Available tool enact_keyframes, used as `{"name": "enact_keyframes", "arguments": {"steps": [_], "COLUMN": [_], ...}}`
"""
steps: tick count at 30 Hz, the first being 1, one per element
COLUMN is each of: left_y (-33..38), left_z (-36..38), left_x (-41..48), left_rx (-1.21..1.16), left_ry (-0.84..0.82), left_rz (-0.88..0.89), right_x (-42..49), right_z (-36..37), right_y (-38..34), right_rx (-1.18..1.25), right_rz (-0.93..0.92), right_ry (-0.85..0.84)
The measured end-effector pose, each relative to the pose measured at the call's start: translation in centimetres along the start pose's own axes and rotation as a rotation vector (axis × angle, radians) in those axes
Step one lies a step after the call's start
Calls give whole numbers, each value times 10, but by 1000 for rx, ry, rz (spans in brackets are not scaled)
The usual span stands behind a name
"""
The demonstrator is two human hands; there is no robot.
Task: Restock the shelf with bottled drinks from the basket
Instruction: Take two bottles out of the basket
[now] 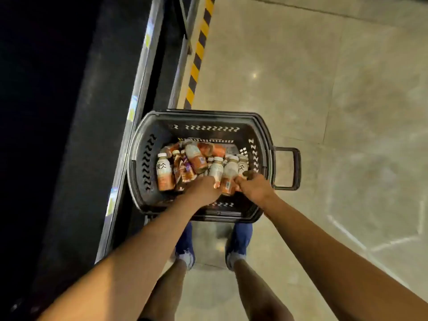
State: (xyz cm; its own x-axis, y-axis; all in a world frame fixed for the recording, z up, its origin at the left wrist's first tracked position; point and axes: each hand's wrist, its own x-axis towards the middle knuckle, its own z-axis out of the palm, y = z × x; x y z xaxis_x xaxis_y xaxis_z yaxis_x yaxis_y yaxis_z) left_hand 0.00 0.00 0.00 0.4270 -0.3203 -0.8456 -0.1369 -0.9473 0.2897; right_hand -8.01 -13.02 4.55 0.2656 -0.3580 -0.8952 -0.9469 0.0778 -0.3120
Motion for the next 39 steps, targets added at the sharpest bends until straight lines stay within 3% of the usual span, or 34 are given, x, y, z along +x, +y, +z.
{"name": "enact_keyframes", "arguments": {"steps": [3,6,9,14,17,22,26,31,35,39], "left_y": [-23,-44,-55,-59,-66,-77,-75,-63,-33,10], "left_z": [34,59,94,122,121,104,99,71,20,-52], "left_x": [74,133,174,206,219,224,213,175,105,-1], "left_rx": [-392,-636,-721,-784,-855,-938,-1006,-988,-1021,-1047], "left_ry": [18,41,62,180,138,9,-27,-72,-74,-28], "left_rz": [-171,-241,-223,-237,-320,-270,-230,-166,-78,45], "right_x": [74,142,191,224,243,260,252,207,126,13], "right_z": [42,82,107,129,128,122,117,98,61,13], "right_y": [19,34,48,40,35,38,37,42,20,-23], "right_rx": [286,280,98,-2,18,-29,59,324,520,525], "right_rz": [176,201,207,233,242,163,203,126,-31,-191], "right_ry": [-41,23,207,331,388,357,283,214,88,49]}}
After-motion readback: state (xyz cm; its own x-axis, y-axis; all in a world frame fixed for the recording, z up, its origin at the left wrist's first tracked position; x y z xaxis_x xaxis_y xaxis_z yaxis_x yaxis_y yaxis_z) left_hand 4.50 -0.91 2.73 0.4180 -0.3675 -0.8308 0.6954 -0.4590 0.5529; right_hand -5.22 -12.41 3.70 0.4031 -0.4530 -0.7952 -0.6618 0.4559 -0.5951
